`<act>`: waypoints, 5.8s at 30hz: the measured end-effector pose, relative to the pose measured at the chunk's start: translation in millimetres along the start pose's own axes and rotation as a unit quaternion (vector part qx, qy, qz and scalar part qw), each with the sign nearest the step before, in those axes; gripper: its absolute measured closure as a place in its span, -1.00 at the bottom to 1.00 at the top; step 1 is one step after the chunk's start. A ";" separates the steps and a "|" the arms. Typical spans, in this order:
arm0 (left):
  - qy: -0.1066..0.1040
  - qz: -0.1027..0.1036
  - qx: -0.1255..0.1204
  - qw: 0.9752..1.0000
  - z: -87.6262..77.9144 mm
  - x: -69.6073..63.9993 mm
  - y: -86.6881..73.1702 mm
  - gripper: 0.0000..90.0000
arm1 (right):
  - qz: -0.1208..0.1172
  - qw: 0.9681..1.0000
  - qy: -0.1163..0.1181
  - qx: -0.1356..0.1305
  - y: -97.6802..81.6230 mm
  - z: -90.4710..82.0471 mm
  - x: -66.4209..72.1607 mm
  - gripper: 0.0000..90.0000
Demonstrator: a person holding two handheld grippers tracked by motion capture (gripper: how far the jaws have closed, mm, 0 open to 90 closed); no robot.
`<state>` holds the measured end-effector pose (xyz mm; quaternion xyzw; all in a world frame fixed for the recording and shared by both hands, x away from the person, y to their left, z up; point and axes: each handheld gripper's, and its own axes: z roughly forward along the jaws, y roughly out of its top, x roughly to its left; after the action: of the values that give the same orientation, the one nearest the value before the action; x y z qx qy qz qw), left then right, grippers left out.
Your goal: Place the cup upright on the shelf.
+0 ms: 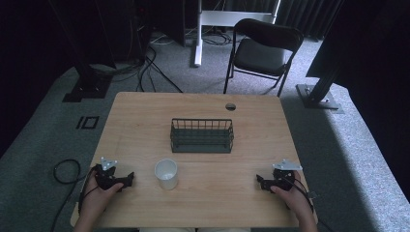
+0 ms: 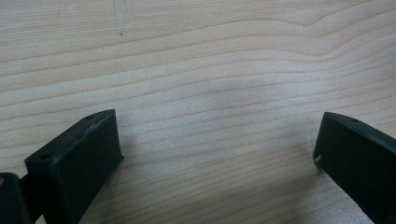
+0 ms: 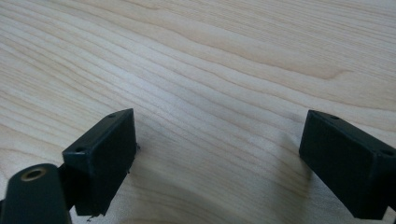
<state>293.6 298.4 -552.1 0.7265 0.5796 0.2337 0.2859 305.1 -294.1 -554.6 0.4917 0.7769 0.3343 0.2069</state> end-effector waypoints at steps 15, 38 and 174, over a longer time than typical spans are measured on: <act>0.000 0.000 0.000 1.000 0.0 0.0 0.0 -0.98 | 0.000 1.000 -0.001 0.000 -0.1 -0.1 0.3 -0.77; 0.000 -0.001 0.000 1.000 0.1 0.0 0.1 -0.98 | 0.003 1.000 -0.003 -0.001 0.7 0.5 -0.8 -0.76; 0.000 -0.001 0.000 1.000 0.1 0.0 0.1 -0.98 | -0.210 0.937 0.269 -0.073 87.6 40.6 222.4 -0.74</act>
<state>293.7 298.4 -552.1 0.7261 0.5801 0.2336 0.2860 290.6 -55.0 -517.7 0.1924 0.8629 0.4584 0.0910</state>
